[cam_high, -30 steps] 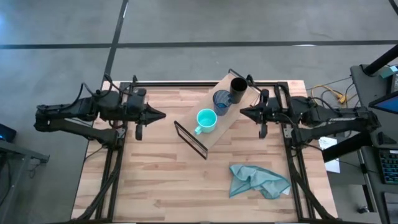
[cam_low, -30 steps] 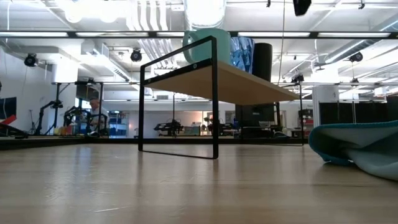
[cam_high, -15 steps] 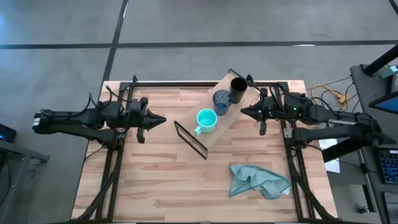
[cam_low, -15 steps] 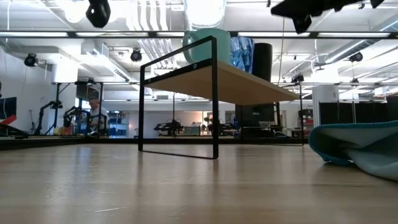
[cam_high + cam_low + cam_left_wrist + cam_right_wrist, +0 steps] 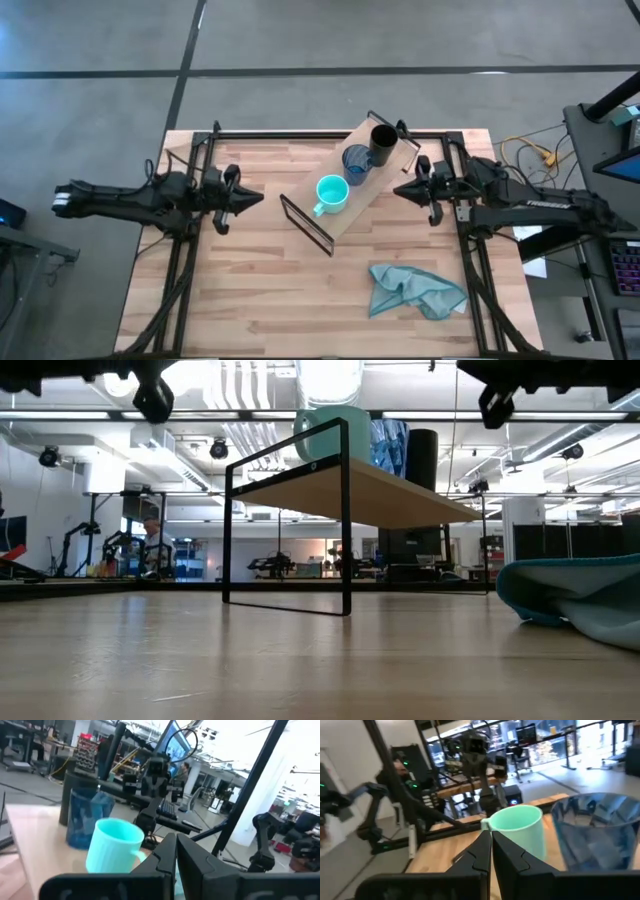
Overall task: Stack small to large cups/mugs on shelf
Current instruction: Return to Home Position
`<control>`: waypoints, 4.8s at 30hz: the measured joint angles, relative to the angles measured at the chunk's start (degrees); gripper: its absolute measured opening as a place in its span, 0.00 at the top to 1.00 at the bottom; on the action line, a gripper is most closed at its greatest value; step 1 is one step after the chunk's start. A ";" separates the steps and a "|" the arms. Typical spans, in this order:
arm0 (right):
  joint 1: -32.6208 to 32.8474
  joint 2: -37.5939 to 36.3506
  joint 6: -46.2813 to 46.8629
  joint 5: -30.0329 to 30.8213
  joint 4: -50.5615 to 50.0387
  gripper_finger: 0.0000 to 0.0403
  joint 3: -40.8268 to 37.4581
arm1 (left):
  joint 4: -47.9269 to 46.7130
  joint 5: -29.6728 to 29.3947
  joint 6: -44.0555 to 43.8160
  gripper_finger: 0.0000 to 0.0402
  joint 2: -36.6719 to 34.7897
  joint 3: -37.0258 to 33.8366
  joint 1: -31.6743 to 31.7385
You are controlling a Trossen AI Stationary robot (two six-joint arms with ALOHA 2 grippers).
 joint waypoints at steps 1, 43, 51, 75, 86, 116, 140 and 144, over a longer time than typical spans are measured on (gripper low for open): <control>-0.02 -0.70 0.71 -0.69 0.04 0.98 -0.52 | 0.54 0.05 -0.37 1.00 -0.45 -1.14 -0.01; -0.02 -29.00 12.46 -5.54 4.63 0.98 -22.13 | -23.51 -3.18 -6.43 1.00 -30.25 -14.85 0.04; -0.02 -31.09 12.97 -5.25 3.56 0.98 -24.11 | -23.78 -3.18 -6.39 1.00 -30.44 -15.74 0.04; -0.02 -31.02 16.09 -5.10 -4.57 0.98 -26.36 | -12.88 -0.45 -7.98 1.00 -30.11 -26.13 -0.01; -0.03 -31.00 15.40 -5.10 -8.01 0.98 -26.36 | -13.19 -0.30 -7.94 1.00 -29.59 -26.21 0.04; -0.04 -30.52 22.01 -5.10 -8.04 0.98 -26.36 | -11.83 -0.47 -7.63 1.00 -28.63 -26.15 0.04; 0.22 -34.83 7.89 -5.08 -7.33 0.98 -26.32 | -11.73 -0.43 -7.61 1.00 -28.65 -26.15 0.01; 0.21 -34.69 4.08 -1.76 -7.89 0.98 -26.42 | -11.73 -0.42 -7.61 1.00 -28.60 -26.15 0.01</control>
